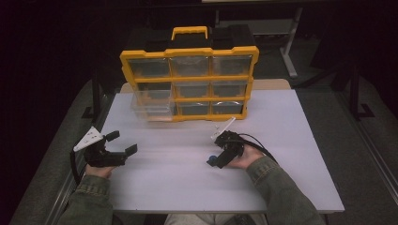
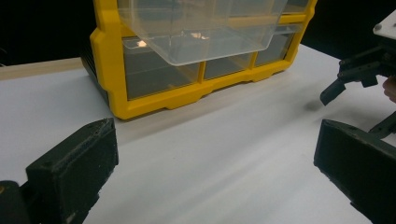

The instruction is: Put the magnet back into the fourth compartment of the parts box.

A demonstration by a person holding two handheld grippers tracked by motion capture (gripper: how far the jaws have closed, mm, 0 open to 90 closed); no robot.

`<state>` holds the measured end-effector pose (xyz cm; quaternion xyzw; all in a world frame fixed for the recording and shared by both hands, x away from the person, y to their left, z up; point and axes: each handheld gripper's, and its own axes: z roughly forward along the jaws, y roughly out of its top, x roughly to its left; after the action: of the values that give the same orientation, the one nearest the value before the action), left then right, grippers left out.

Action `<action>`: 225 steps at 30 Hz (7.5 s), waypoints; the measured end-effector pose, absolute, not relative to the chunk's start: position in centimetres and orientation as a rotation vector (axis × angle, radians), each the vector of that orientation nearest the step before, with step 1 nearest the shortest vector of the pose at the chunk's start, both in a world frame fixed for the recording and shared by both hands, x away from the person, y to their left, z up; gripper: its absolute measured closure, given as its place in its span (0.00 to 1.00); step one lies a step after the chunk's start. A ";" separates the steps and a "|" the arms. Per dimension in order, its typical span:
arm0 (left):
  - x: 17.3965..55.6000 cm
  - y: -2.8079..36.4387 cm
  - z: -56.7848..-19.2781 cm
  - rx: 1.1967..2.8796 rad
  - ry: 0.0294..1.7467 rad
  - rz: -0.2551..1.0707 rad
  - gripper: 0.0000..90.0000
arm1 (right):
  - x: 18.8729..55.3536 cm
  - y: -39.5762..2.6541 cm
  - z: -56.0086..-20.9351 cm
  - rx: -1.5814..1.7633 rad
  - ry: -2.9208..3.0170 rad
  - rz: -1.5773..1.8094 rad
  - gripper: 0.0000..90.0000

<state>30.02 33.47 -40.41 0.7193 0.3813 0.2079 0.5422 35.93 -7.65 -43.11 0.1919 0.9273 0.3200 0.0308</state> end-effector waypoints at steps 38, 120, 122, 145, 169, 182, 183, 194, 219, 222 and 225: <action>30.1 33.3 -40.5 1.712 0.904 0.485 0.00 | 35.7 -7.2 -44.0 0.545 2.894 0.922 0.59; 30.2 33.3 -40.5 1.722 0.902 0.490 0.00 | 37.0 -6.2 -35.2 0.513 2.816 1.078 0.68; 30.2 33.3 -40.5 1.721 0.902 0.489 0.00 | 37.1 -6.0 -34.8 0.506 2.812 1.079 0.68; 30.2 33.3 -40.5 1.716 0.901 0.487 0.00 | 38.1 -4.3 -31.8 0.465 2.812 1.109 0.68; 30.2 33.4 -40.5 1.715 0.899 0.488 0.00 | 38.8 -2.8 -29.7 0.424 2.804 1.101 0.68; 30.3 33.3 -40.5 1.716 0.895 0.486 0.00 | 39.3 -1.7 -28.7 0.406 2.808 1.084 0.68; 30.3 33.4 -40.5 1.716 0.895 0.486 0.00 | 39.4 -1.6 -28.7 0.406 2.807 1.083 0.68; 30.3 33.3 -40.5 1.717 0.893 0.485 0.00 | 39.9 -1.2 -28.2 0.410 2.802 1.082 0.68; 30.3 33.1 -40.6 1.724 0.890 0.473 0.00 | 41.8 0.8 -26.0 0.408 2.770 1.088 0.68; 30.3 33.1 -40.6 1.725 0.887 0.474 0.00 | 42.1 1.1 -25.6 0.404 2.759 1.092 0.68; 30.4 33.1 -40.6 1.724 0.887 0.473 0.00 | 42.2 1.3 -25.2 0.407 2.757 1.088 0.68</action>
<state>30.36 33.07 -40.64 0.7258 0.3736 0.1992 0.5422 42.21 1.34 -25.21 0.1357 0.9189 0.3627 0.0747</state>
